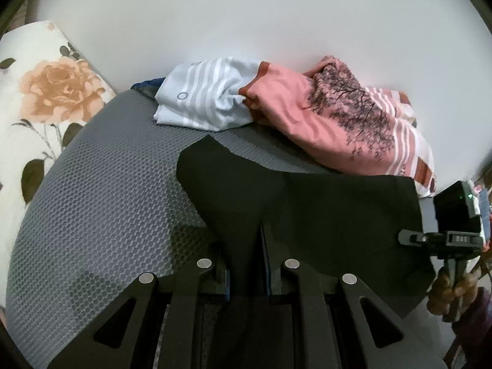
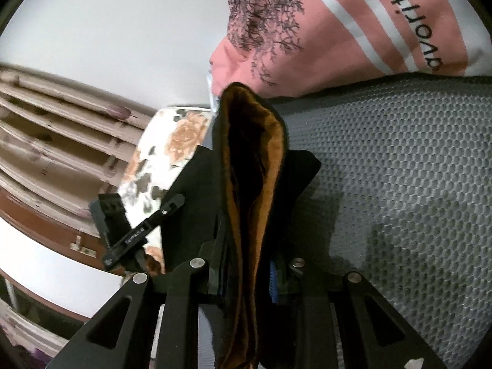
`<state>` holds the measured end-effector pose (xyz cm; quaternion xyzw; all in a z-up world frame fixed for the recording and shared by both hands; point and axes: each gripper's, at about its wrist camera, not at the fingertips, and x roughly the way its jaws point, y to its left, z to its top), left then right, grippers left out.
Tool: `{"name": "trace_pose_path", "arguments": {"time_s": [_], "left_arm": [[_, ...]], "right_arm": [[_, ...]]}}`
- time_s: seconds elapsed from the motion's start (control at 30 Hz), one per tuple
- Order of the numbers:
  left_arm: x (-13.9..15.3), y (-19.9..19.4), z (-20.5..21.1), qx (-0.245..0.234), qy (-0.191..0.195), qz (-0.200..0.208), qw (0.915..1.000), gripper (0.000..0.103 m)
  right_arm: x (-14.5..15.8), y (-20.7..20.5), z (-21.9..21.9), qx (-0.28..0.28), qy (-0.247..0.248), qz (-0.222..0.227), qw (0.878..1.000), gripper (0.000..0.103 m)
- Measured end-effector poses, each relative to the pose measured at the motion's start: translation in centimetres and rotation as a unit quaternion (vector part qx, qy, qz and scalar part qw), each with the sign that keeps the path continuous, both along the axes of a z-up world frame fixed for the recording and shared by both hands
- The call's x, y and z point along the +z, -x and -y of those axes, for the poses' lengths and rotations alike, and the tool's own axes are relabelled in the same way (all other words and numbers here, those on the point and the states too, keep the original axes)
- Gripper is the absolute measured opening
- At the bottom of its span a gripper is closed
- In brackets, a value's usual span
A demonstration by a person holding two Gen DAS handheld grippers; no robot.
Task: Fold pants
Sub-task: 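Hold the lifted pants edge up with the right gripper, then lower the held pants edge onto the pants and open the right gripper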
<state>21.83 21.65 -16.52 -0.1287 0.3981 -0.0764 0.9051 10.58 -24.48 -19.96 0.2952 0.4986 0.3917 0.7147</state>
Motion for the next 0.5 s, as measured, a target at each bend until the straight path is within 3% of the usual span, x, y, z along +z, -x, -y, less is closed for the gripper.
{"name": "trace_pose_path", "arguments": {"time_s": [0.5], "left_arm": [[-2.3, 0.4, 0.3, 0.03, -0.036, 0.015, 0.9988, 0.019]], "right_arm": [[1.0, 3.7, -1.5, -0.029, 0.123, 0.077, 0.989, 0.025]]}}
